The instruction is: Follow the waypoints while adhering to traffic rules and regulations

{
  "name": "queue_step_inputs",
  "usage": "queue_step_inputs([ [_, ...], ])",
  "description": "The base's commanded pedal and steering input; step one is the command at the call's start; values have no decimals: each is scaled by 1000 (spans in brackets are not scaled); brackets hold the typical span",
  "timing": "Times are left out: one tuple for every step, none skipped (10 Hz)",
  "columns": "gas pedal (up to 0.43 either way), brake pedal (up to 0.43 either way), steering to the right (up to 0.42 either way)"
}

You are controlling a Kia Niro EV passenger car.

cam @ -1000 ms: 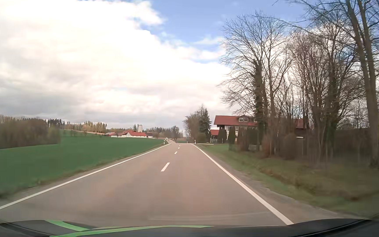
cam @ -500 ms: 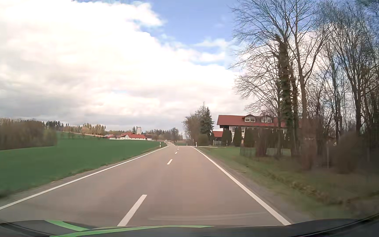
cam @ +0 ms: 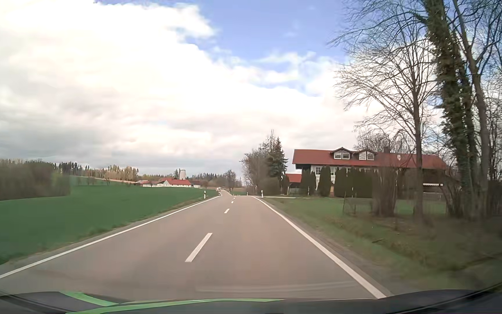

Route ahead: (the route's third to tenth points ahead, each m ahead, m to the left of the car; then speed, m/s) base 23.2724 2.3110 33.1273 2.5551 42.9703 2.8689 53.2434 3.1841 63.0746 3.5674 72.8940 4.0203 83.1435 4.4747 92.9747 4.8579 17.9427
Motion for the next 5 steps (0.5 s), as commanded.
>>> queue_step_inputs([
  [157,0,1],
  [157,0,0],
  [169,0,0],
  [169,0,0],
  [169,0,0],
])
